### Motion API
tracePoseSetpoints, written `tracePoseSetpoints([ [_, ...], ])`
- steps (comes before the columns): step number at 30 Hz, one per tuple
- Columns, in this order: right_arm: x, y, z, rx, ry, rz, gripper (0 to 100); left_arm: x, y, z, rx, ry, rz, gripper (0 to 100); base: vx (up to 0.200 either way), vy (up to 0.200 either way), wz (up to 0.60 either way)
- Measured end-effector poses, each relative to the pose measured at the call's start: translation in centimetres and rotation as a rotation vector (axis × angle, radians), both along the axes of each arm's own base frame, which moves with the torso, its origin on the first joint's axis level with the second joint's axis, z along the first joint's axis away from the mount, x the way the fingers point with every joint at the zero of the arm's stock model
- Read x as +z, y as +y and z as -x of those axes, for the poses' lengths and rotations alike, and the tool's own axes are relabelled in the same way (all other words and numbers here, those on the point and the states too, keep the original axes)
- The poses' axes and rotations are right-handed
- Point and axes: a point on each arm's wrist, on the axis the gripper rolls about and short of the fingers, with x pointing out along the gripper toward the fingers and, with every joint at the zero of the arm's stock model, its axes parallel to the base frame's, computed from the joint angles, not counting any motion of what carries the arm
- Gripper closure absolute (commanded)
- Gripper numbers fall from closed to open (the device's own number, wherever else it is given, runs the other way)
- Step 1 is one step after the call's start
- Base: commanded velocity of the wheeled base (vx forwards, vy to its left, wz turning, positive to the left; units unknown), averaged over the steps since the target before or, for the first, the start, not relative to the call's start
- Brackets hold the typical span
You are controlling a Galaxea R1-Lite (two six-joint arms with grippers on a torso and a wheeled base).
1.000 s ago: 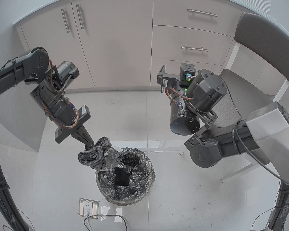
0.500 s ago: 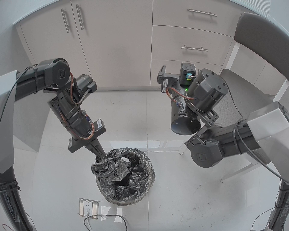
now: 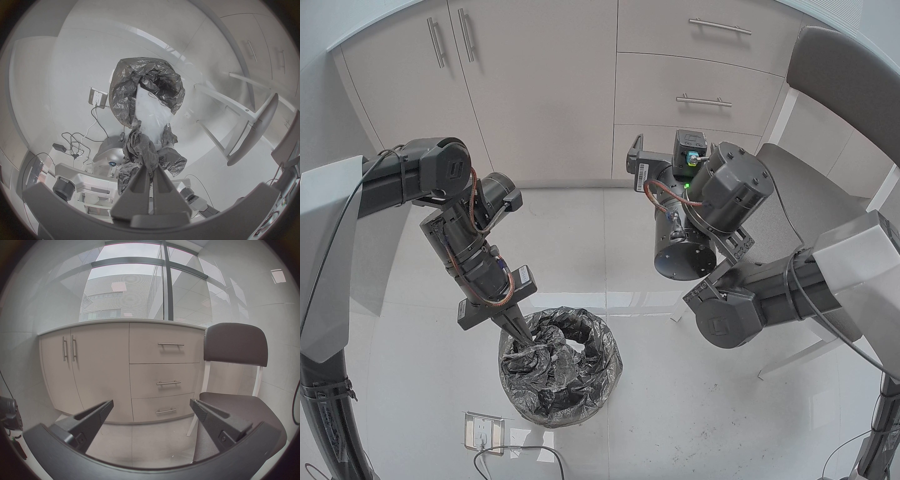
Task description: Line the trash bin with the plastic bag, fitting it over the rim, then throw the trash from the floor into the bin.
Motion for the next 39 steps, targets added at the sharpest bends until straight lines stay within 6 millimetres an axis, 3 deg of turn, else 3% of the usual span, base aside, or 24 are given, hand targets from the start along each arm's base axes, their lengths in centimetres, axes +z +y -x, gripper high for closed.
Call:
tracePoseSetpoints([
  [1, 0.0, 0.0, 0.0, 0.0, -0.001, -0.001, 0, -0.1, 0.0, 0.0, -0.002, 0.001, -0.001, 100, 0.0, 0.0, 0.0],
  [2, 0.0, 0.0, 0.0, 0.0, -0.001, -0.001, 0, -0.1, -0.1, 0.0, -0.004, 0.002, -0.001, 0, 0.0, 0.0, 0.0],
  [22, 0.0, 0.0, 0.0, 0.011, -0.005, 0.004, 0, -0.8, -0.2, -0.4, 0.0, 0.019, -0.006, 0, 0.0, 0.0, 0.0],
  [23, 0.0, 0.0, 0.0, 0.011, -0.005, 0.004, 0, -0.9, -0.3, -0.4, -0.002, 0.021, -0.007, 100, 0.0, 0.0, 0.0],
  [30, 0.0, 0.0, 0.0, 0.011, -0.005, 0.005, 0, -3.2, -0.7, -1.4, -0.012, 0.071, -0.029, 100, 0.0, 0.0, 0.0],
  [39, 0.0, 0.0, 0.0, 0.011, -0.006, 0.005, 0, -9.8, -1.5, -3.5, -0.012, 0.218, -0.087, 100, 0.0, 0.0, 0.0],
])
